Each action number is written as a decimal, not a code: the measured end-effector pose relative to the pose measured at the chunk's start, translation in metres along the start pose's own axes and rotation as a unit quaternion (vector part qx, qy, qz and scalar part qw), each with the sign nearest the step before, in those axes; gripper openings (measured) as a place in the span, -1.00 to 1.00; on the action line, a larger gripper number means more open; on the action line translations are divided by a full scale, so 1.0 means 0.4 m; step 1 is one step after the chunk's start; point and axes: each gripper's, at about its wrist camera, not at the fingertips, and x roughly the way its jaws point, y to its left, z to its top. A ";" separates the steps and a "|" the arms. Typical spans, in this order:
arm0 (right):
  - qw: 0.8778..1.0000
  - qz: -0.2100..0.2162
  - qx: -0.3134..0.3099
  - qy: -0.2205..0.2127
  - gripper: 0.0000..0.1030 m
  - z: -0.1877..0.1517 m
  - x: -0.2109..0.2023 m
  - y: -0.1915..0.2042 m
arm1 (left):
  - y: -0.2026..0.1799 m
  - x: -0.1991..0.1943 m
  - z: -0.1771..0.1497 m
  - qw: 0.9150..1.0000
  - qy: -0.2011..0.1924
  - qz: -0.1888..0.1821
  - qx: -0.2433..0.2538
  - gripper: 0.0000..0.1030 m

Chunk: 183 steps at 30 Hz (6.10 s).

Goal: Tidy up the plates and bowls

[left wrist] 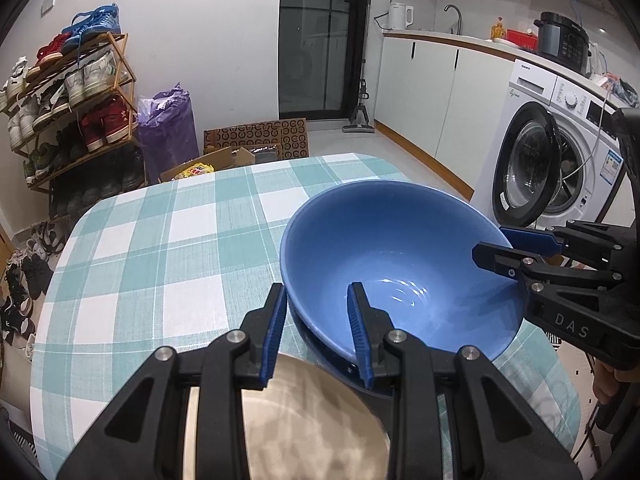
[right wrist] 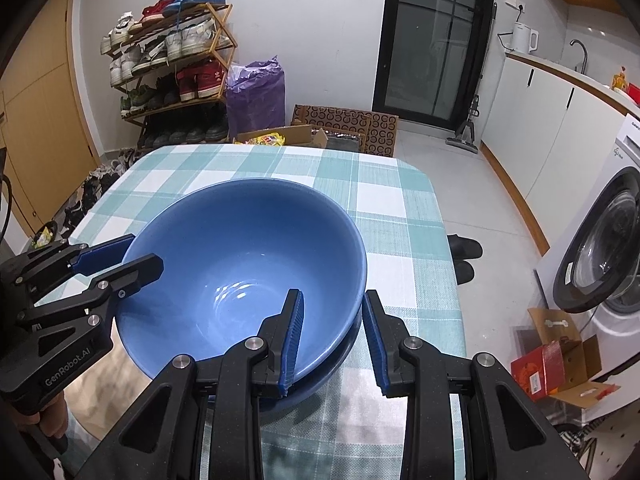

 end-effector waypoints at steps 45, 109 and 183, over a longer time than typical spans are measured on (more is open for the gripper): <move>1.000 0.005 0.005 0.022 -0.40 -0.048 0.047 -0.020 | -0.015 0.033 -0.028 1.000 0.017 0.014 0.018 -0.40; 0.994 0.057 0.089 -0.014 0.98 -0.086 0.004 -0.106 | 0.112 0.010 -0.037 0.999 0.037 -0.010 -0.039 1.00; 0.991 0.111 0.080 0.007 -0.13 -0.093 0.103 -0.088 | 0.042 0.093 -0.030 0.994 0.069 -0.083 -0.036 -0.24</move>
